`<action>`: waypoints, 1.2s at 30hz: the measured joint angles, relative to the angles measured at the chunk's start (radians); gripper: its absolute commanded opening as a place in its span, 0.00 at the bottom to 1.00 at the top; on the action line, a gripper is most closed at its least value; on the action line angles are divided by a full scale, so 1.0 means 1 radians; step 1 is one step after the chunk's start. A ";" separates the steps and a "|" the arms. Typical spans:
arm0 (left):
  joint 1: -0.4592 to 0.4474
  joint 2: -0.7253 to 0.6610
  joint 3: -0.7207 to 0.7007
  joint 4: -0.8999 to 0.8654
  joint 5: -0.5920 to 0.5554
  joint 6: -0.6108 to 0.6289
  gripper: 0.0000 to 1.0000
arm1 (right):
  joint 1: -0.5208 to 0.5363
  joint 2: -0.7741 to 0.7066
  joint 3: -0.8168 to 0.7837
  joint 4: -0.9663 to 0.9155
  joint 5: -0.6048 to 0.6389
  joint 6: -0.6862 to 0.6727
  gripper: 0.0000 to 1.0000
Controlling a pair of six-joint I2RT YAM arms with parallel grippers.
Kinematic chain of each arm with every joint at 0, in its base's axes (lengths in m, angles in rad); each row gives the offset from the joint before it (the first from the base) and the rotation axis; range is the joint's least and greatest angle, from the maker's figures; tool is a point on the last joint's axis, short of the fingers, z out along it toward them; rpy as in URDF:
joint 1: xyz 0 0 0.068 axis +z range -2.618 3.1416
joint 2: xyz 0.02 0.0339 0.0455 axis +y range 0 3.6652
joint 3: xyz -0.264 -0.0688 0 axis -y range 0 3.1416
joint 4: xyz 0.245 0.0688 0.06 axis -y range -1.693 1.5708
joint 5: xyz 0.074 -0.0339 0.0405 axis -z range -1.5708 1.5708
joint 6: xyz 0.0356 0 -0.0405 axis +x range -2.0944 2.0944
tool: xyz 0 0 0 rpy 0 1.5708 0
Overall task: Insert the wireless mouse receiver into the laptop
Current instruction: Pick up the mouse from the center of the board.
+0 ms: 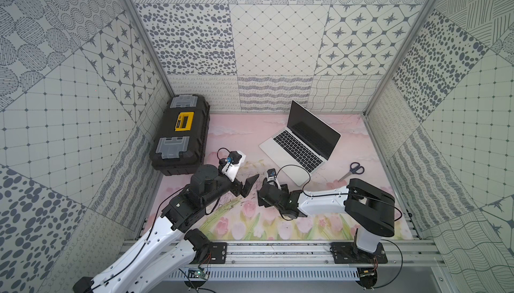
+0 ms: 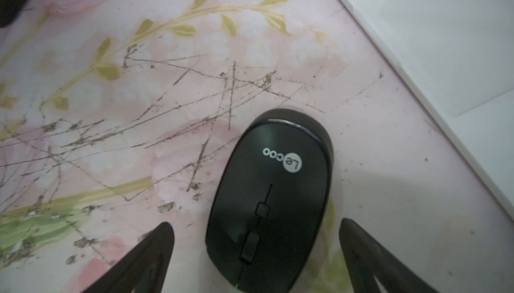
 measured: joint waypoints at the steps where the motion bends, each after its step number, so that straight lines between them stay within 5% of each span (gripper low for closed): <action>1: -0.001 0.001 0.000 -0.026 0.003 0.010 0.98 | -0.007 0.009 0.000 -0.001 -0.002 0.000 0.97; 6: -0.007 0.006 -0.009 -0.116 0.030 0.069 0.98 | -0.031 0.048 0.027 0.016 -0.003 -0.022 0.91; 11: -0.033 0.008 -0.024 -0.169 0.055 0.132 0.98 | -0.057 0.052 0.027 0.042 -0.036 -0.039 0.60; 15: -0.100 0.018 -0.035 -0.187 0.060 0.187 0.98 | -0.098 -0.005 -0.028 0.071 -0.145 -0.061 0.51; 27: -0.383 0.168 -0.062 -0.161 0.044 0.443 0.98 | -0.490 -0.369 -0.150 -0.098 -1.009 -0.135 0.50; 36: -0.403 0.276 -0.050 -0.021 0.042 0.563 0.98 | -0.488 -0.472 -0.085 -0.311 -1.331 -0.192 0.52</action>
